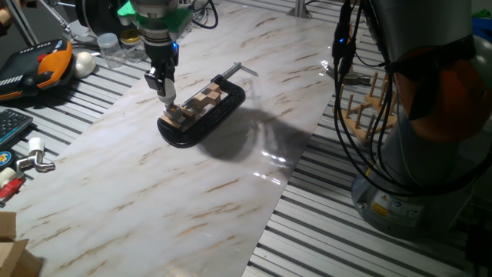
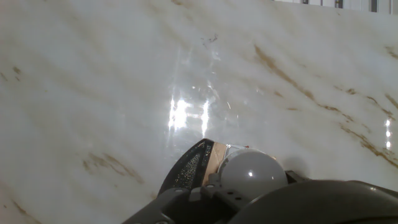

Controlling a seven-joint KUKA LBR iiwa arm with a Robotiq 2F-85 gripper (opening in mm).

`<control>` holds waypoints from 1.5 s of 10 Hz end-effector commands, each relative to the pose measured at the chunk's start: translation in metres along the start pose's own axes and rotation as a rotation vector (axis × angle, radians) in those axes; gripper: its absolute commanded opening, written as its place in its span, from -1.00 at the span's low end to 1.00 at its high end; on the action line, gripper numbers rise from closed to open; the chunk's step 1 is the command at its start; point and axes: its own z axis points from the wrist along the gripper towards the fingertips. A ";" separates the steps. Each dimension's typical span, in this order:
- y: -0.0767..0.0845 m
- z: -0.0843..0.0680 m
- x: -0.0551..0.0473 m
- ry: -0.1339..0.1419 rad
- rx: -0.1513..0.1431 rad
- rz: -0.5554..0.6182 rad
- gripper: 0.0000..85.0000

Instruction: Install the light bulb by rotating it

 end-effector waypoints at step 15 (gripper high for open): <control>-0.003 0.014 0.001 -0.001 -0.009 0.001 -1.00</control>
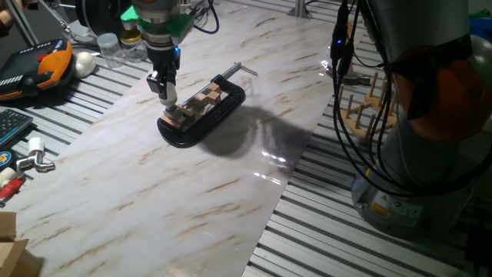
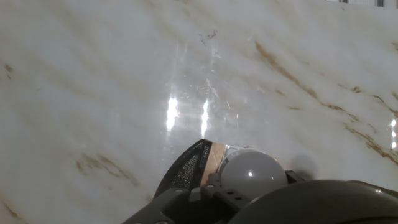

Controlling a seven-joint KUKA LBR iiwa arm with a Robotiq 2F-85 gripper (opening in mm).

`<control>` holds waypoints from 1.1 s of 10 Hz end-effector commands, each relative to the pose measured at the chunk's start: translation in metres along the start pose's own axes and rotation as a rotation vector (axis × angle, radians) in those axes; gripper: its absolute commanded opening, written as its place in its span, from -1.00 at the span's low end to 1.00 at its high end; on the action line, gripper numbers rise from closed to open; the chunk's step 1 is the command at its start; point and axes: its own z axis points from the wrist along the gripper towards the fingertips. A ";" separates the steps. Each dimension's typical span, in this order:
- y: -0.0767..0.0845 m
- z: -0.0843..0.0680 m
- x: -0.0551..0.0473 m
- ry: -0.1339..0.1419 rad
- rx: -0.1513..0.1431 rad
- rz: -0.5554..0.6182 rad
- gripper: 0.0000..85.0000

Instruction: Install the light bulb by rotating it

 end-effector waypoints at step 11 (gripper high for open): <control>-0.001 0.002 0.001 0.001 0.004 0.002 -1.00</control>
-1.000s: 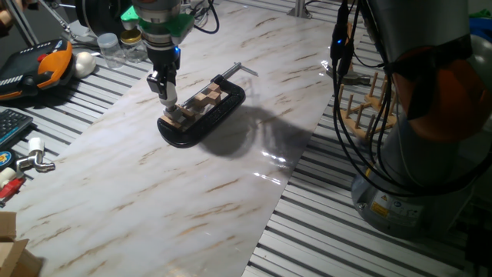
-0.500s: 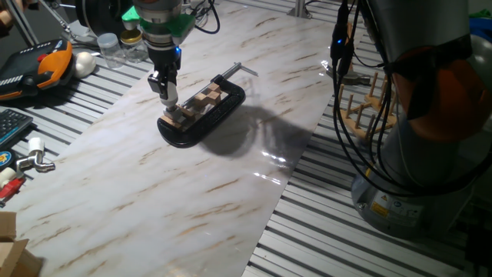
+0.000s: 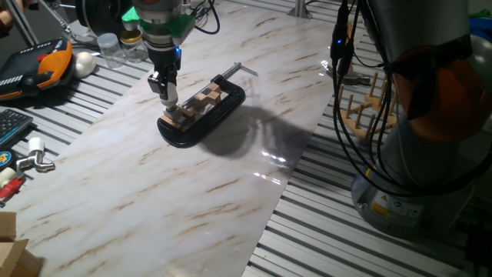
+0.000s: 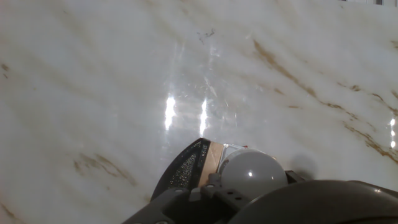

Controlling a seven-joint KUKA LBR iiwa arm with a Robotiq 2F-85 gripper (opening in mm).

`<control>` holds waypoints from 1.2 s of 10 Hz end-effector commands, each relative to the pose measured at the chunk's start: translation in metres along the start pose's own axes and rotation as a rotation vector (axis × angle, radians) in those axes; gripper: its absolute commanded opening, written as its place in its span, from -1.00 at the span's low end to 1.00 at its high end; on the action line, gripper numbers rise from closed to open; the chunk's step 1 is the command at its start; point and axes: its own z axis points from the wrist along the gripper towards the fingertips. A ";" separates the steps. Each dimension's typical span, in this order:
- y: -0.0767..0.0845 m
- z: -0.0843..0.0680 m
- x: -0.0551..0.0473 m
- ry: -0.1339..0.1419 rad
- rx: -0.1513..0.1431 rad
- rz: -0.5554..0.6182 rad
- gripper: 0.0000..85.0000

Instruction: Install the light bulb by rotating it

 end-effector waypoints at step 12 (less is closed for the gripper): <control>0.000 0.003 0.001 -0.006 0.007 0.004 -1.00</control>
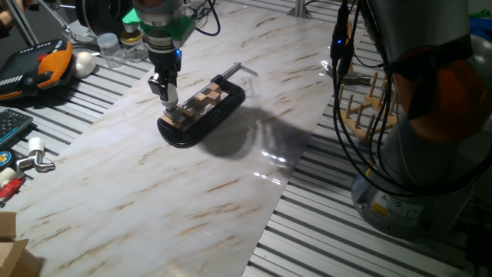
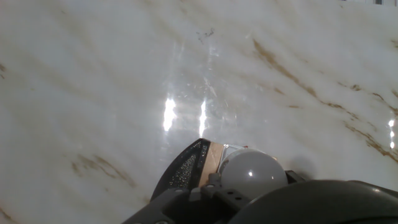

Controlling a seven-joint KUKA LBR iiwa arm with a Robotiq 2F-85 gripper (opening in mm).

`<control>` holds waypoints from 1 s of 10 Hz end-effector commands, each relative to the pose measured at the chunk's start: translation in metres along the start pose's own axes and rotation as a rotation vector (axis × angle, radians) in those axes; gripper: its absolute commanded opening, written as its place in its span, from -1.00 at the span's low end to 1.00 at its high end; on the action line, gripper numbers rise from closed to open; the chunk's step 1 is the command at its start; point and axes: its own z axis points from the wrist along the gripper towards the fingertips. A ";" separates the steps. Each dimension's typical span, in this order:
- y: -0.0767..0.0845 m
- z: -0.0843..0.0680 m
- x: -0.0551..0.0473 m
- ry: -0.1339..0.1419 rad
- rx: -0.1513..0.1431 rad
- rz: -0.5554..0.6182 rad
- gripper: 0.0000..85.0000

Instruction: Install the light bulb by rotating it

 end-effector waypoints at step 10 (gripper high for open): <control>0.002 0.005 0.001 -0.002 -0.004 0.004 -1.00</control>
